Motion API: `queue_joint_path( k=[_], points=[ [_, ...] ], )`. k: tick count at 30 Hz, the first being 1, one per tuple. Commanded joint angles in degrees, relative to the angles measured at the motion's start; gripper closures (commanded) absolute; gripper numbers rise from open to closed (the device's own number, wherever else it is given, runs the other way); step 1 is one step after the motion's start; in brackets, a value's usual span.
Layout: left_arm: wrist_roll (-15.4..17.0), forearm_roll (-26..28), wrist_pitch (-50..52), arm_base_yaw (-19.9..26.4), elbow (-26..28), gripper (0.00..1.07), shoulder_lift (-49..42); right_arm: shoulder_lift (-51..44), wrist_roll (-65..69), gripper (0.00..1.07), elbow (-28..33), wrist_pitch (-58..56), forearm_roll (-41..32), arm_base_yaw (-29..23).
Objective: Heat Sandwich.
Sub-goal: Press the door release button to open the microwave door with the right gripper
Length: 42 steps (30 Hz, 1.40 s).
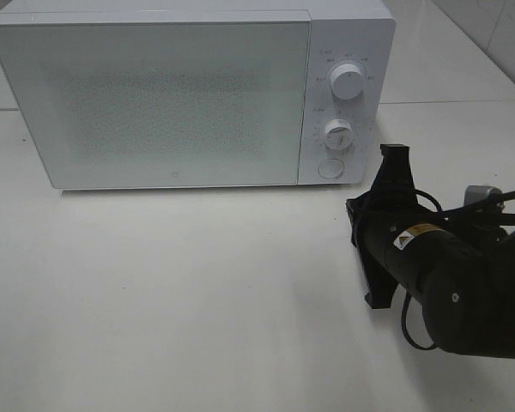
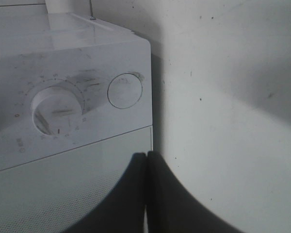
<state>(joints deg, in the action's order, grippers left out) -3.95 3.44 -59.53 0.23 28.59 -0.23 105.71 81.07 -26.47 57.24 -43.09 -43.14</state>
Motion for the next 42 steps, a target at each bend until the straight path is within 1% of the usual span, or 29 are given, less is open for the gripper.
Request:
queue_joint_path(
  k=[1, 3, 6, 7, 9, 12, 21, 28, 35, 42],
  points=[
    [0.29, 0.52, 0.00, 0.17, -0.17, 0.05, -1.32, 2.01, 0.52, 1.07, -2.69, -0.86, 3.44, 1.78],
    [0.29, 0.52, 0.00, 0.17, -0.17, 0.05, -1.32, 3.55, 1.43, 1.07, -5.16, -1.43, 5.73, 3.55],
    [0.29, 0.52, 0.00, 0.17, -0.17, 0.05, -1.32, 4.13, 1.43, 1.07, -6.65, -2.41, 6.93, 4.81],
    [0.29, 0.52, 0.00, 0.17, -0.17, 0.05, -1.32, 4.87, 1.32, 1.07, -8.25, -3.90, 7.51, 5.79],
    [0.29, 0.52, 0.00, 0.17, -0.17, 0.05, -1.32, 5.33, 1.26, 1.07, -8.82, -4.07, 7.79, 6.13],
    [0.29, 0.52, 0.00, 0.17, -0.17, 0.05, -1.32, 7.79, 1.26, 1.07, -11.86, -4.35, 8.31, 7.16],
    [0.29, 0.52, 0.00, 0.17, -0.17, 0.05, -1.32, 11.63, 1.26, 1.07, -17.19, -6.76, 8.88, 9.17],
    [0.29, 0.52, 0.00, 0.17, -0.17, 0.05, -1.32, 13.24, 1.20, 1.07, -19.31, -6.88, 8.59, 9.91],
    [0.29, 0.52, 0.00, 0.17, -0.17, 0.05, -1.32, 13.92, -0.40, 1.06, -20.68, -7.05, 7.79, 11.80],
    [0.29, 0.52, 0.00, 0.17, -0.17, 0.05, -1.32, 13.92, -1.83, 1.06, -22.00, -6.82, 6.70, 11.80]
  ],
)
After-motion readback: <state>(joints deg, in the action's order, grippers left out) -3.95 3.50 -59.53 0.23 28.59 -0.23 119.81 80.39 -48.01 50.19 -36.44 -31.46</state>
